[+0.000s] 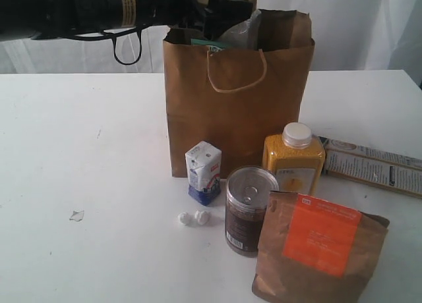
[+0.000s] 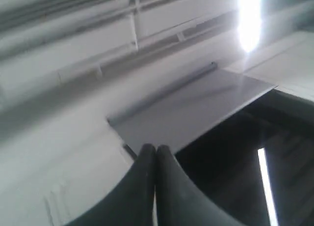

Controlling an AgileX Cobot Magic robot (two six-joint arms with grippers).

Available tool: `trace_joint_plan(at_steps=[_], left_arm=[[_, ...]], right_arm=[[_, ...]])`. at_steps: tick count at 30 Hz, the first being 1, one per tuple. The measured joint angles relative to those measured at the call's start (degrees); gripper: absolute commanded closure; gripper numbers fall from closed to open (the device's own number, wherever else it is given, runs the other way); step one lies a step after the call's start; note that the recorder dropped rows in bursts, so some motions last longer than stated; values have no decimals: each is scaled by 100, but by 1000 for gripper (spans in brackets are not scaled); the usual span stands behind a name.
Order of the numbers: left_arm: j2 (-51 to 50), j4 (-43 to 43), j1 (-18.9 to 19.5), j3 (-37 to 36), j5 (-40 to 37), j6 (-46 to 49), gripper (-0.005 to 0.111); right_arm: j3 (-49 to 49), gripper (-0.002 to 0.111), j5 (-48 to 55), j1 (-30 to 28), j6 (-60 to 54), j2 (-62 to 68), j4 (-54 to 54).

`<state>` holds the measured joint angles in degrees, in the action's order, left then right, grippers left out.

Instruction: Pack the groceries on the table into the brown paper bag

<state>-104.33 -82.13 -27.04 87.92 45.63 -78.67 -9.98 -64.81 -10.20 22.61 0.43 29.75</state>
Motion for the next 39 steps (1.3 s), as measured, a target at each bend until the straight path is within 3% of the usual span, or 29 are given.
trace_joint_plan(at_steps=[2, 4, 9, 12, 14, 15, 17, 22, 29, 34, 39], left_arm=[[0, 0, 0, 0, 0, 0, 1], [0, 0, 0, 0, 0, 0, 1], [0, -10, 0, 0, 0, 0, 1], [0, -10, 0, 0, 0, 0, 1], [0, -10, 0, 0, 0, 0, 1], [0, -10, 0, 0, 0, 0, 1], [0, -10, 0, 0, 0, 0, 1], [0, -10, 0, 0, 0, 0, 1], [0, -10, 0, 0, -95, -149, 1], [0, -10, -8, 0, -941, -1535, 1], [0, 1, -8, 0, -1540, -1885, 1]], right_arm=[[-655, 108, 495, 0, 329, 244, 233], [-1552, 108, 1296, 0, -148, 818, -68], [-3832, 108, 2647, 0, -2336, 3039, -2704], [-4744, 108, 3813, 0, -2777, 4623, -3336], [-5089, 108, 4725, 0, -2867, 5448, -3436], [-5264, 108, 5786, 0, -2920, 6215, -3479], [-5313, 108, 6907, 0, -2919, 6922, -3473], [-5336, 108, 8631, 0, -2670, 7378, -3200], [-5340, 108, 8878, 0, -2604, 7103, -2550], [-5340, 108, 8661, 0, -2524, 6907, -2013], [-5376, 108, 8229, 0, -2427, 6807, -1716]])
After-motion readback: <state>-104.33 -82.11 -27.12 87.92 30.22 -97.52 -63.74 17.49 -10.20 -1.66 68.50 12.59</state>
